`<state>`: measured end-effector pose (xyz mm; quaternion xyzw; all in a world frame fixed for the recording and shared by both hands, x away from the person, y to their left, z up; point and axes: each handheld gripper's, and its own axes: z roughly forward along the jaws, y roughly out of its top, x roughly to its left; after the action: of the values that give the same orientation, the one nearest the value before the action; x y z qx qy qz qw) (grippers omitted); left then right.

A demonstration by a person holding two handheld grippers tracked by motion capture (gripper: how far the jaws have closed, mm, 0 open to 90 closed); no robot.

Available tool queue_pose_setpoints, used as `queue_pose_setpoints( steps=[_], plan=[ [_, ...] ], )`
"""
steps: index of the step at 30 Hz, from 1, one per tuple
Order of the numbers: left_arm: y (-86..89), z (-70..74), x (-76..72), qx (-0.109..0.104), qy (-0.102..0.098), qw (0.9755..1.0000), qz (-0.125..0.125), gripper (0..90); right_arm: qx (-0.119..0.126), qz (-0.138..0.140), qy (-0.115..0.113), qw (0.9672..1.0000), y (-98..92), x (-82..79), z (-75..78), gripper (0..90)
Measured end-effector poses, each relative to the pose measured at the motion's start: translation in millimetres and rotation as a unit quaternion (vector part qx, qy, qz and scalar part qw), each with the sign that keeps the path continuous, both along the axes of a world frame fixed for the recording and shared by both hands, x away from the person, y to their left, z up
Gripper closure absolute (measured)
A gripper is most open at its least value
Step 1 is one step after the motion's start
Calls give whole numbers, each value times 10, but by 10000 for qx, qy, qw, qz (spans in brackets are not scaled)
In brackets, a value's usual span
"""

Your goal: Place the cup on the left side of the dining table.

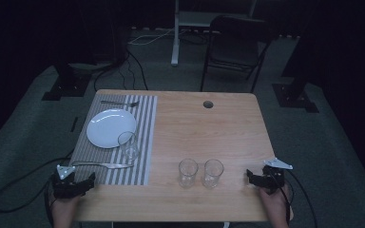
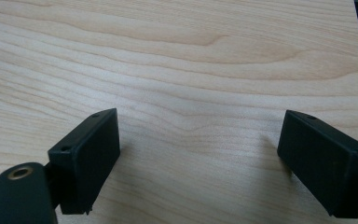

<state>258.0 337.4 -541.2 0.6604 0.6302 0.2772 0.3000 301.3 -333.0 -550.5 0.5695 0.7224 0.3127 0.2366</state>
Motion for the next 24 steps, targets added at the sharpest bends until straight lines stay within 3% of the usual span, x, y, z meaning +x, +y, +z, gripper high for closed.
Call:
queue_pose_setpoints(
  steps=[7, 24],
  plan=[
    [5, -39, 24, 132, 261, 9994, -172, 109, -1, 0, -1, 10000, 0, 0, 0, 125],
    [-3, -42, 15, 126, 262, 9994, -178, 109, 0, 0, 0, 10000, -1, 1, 0, 124]
  ],
)
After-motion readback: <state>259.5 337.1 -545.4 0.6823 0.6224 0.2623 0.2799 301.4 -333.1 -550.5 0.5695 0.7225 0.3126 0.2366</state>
